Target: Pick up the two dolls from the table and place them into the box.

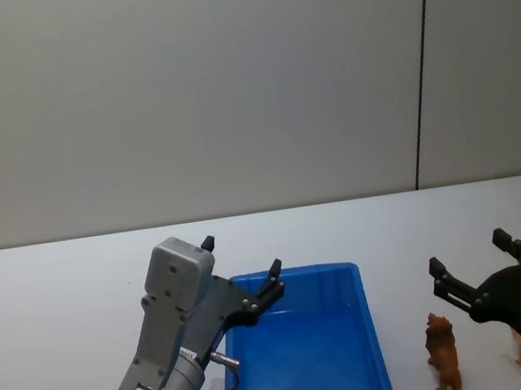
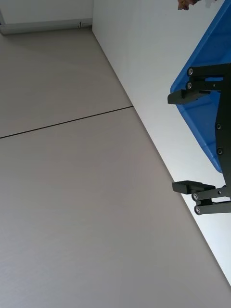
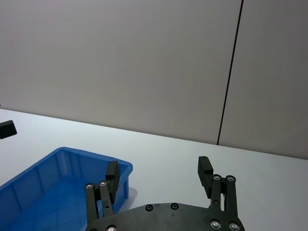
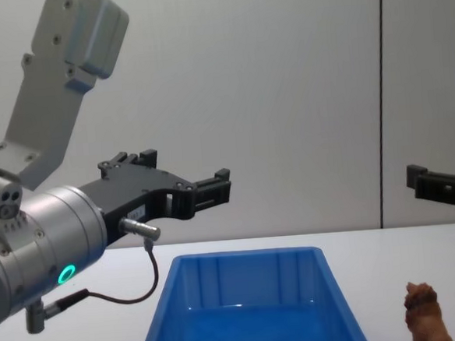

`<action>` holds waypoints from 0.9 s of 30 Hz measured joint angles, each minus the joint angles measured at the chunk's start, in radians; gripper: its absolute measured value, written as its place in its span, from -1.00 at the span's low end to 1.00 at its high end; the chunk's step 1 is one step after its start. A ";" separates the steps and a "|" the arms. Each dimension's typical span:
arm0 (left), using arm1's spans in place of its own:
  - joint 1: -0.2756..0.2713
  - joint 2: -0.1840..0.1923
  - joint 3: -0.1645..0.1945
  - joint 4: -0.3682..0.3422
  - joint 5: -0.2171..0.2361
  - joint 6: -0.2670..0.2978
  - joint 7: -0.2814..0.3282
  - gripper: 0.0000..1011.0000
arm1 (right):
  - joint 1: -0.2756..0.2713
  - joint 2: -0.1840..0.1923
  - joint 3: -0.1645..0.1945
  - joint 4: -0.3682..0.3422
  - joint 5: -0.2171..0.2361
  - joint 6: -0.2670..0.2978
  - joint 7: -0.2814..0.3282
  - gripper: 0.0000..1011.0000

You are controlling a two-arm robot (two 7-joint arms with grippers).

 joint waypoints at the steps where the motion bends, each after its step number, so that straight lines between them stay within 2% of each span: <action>1: 0.000 0.000 0.000 0.000 0.000 0.000 0.000 0.98 | 0.000 0.000 0.000 0.000 0.000 0.000 0.000 0.98; 21: 0.000 0.000 0.000 0.000 0.000 0.000 0.000 0.98 | 0.000 0.000 0.000 0.000 0.000 0.000 0.000 0.98; 27: 0.000 0.000 0.000 0.000 0.000 0.000 0.000 0.98 | -0.004 0.017 0.013 0.006 0.007 0.008 0.015 0.98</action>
